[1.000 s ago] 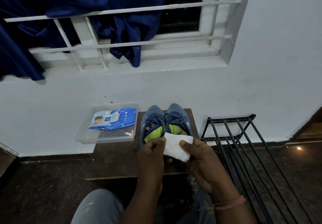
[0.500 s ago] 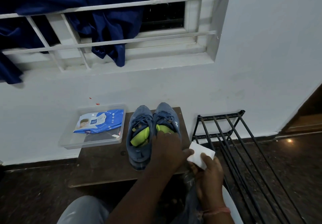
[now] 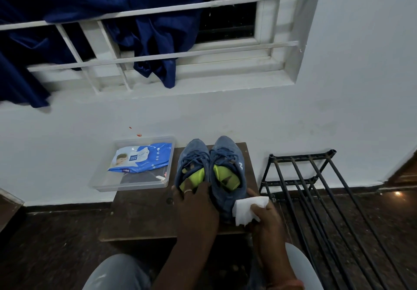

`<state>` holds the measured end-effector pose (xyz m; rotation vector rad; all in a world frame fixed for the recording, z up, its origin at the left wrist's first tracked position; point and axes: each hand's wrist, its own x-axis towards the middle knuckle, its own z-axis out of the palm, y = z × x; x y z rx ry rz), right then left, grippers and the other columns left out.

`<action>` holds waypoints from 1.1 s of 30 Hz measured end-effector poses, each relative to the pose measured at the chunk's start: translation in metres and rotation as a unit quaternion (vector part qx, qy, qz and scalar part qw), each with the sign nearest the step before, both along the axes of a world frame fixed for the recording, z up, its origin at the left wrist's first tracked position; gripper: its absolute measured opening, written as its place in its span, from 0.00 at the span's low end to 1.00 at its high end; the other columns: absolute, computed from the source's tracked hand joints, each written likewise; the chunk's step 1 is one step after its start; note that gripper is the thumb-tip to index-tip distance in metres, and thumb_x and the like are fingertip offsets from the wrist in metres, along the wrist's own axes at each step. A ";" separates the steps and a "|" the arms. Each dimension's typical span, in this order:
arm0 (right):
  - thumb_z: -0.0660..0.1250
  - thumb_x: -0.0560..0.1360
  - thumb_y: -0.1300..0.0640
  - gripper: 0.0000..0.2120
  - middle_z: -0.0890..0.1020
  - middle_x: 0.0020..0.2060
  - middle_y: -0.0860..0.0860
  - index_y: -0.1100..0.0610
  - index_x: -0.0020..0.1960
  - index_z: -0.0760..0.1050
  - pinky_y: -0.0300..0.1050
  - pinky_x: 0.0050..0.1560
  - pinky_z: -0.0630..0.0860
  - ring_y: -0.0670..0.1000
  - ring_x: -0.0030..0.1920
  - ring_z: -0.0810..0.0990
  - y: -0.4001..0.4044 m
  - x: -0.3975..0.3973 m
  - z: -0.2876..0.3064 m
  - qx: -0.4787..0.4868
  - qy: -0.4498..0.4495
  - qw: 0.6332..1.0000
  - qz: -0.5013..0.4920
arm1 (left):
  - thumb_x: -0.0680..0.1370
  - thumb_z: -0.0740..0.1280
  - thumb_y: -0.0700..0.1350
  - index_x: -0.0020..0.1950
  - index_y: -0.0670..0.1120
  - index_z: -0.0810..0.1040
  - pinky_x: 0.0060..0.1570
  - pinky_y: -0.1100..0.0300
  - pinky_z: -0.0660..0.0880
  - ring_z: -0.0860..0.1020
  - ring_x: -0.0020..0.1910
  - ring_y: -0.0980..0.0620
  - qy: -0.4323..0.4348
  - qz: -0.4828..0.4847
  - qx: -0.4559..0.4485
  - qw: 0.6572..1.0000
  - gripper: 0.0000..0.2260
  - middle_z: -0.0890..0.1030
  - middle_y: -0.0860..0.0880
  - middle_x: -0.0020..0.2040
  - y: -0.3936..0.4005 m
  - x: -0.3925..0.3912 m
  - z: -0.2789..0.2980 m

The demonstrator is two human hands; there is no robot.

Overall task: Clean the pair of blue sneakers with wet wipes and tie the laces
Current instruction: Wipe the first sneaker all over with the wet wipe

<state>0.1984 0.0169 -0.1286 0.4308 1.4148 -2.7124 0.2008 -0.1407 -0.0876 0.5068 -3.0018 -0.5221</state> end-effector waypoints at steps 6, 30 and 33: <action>0.68 0.65 0.58 0.29 0.85 0.47 0.65 0.71 0.63 0.74 0.48 0.38 0.82 0.61 0.45 0.85 -0.004 -0.002 -0.006 -0.025 0.004 1.000 0.013 | 0.81 0.65 0.42 0.71 0.48 0.76 0.71 0.44 0.68 0.63 0.77 0.37 0.069 -0.019 0.038 0.997 0.18 0.71 0.40 0.74 -0.022 -0.006 -0.002; 0.66 0.73 0.59 0.26 0.76 0.57 0.67 0.71 0.66 0.67 0.56 0.46 0.79 0.65 0.56 0.76 0.039 0.026 0.095 -0.118 0.065 0.984 -0.115 | 0.80 0.71 0.45 0.58 0.51 0.83 0.49 0.63 0.79 0.85 0.51 0.57 0.041 -0.177 0.460 0.869 0.08 0.87 0.55 0.51 0.002 0.023 0.101; 0.67 0.75 0.61 0.21 0.78 0.54 0.66 0.69 0.65 0.70 0.53 0.37 0.81 0.64 0.51 0.79 0.028 0.037 0.124 -0.052 0.092 0.992 -0.070 | 0.77 0.74 0.40 0.62 0.48 0.83 0.59 0.48 0.79 0.84 0.58 0.45 0.101 -0.107 0.613 0.776 0.14 0.86 0.46 0.58 -0.008 0.060 0.087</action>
